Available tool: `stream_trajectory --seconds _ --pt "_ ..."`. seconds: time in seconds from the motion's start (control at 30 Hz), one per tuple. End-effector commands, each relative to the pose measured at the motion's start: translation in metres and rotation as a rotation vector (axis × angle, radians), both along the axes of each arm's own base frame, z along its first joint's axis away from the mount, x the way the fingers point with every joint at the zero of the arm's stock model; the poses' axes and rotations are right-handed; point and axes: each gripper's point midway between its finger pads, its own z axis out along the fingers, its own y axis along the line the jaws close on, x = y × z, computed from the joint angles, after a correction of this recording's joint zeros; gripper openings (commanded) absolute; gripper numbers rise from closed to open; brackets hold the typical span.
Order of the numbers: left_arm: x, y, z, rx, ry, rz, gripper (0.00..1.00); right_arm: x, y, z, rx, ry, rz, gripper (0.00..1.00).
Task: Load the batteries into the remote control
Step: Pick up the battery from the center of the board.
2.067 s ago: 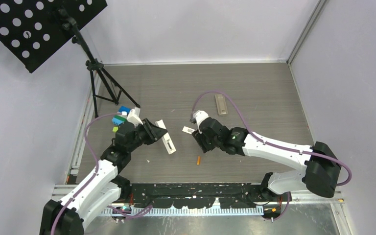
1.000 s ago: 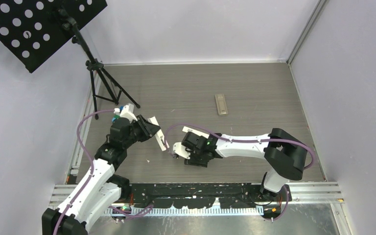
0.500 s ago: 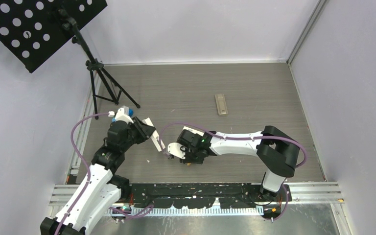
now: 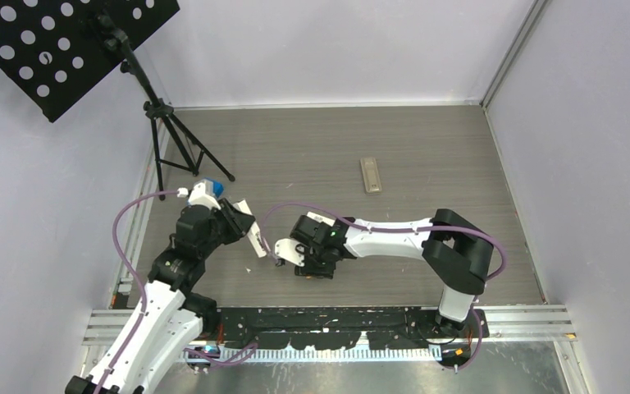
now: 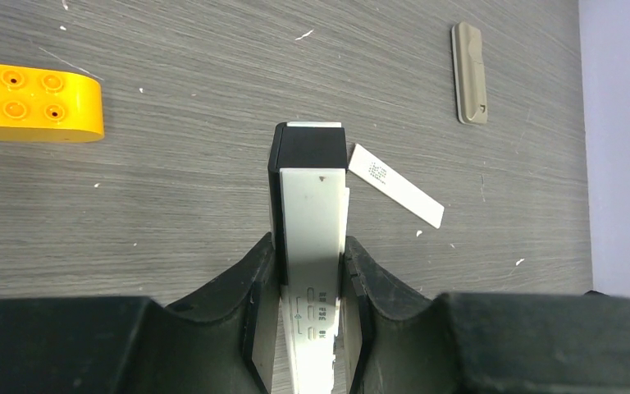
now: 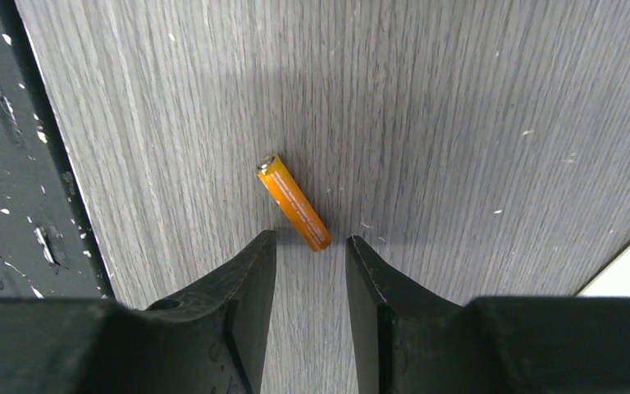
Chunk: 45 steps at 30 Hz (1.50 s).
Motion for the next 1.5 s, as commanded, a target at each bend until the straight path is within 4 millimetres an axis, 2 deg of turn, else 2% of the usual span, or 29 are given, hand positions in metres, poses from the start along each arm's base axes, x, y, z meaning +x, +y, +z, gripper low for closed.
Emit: stream_trajectory --seconds 0.0,0.13,0.27,0.43,0.6,0.7,0.77,0.9,1.03,1.13,1.23,1.4,1.47 --pt "0.004 0.0 0.026 0.042 -0.059 -0.037 0.0 0.0 0.02 0.013 0.013 -0.03 0.019 0.44" --pt "0.001 -0.005 0.023 0.066 -0.03 -0.091 0.0 -0.008 0.032 0.014 0.031 -0.001 0.061 0.47" --pt "0.0 -0.007 0.021 0.071 -0.016 -0.107 0.0 -0.009 0.036 0.012 0.03 0.003 0.064 0.47" --pt "-0.002 -0.009 0.022 0.062 -0.017 -0.122 0.0 -0.012 0.027 0.012 -0.026 0.02 0.1 0.47" --pt "-0.003 -0.017 0.02 0.032 -0.004 -0.152 0.0 -0.013 0.011 -0.004 -0.12 0.034 0.125 0.45" --pt "-0.002 -0.019 0.02 0.021 -0.004 -0.155 0.0 -0.011 0.015 -0.007 -0.092 0.043 0.121 0.43" --pt "-0.002 -0.019 0.021 0.019 -0.002 -0.156 0.0 -0.01 0.019 -0.007 -0.069 0.051 0.114 0.37" --pt "-0.002 -0.02 0.02 0.015 0.002 -0.158 0.0 -0.005 0.026 -0.005 -0.045 0.047 0.071 0.13" --pt "-0.002 -0.019 0.018 0.009 0.001 -0.151 0.0 0.004 0.029 -0.001 0.008 -0.014 0.012 0.01" --pt "-0.003 -0.022 0.019 -0.012 -0.007 -0.156 0.0 0.012 0.029 0.012 0.074 -0.06 -0.064 0.0" --pt "-0.006 -0.038 0.03 -0.072 -0.056 -0.243 0.0 0.015 0.027 0.037 0.177 -0.079 -0.178 0.0" --pt "-0.007 -0.064 0.039 -0.194 -0.132 -0.359 0.0 0.009 0.019 0.095 0.424 -0.05 -0.409 0.0" --pt "-0.008 -0.073 0.041 -0.242 -0.124 -0.398 0.0 0.016 0.012 0.119 0.494 -0.058 -0.551 0.0"
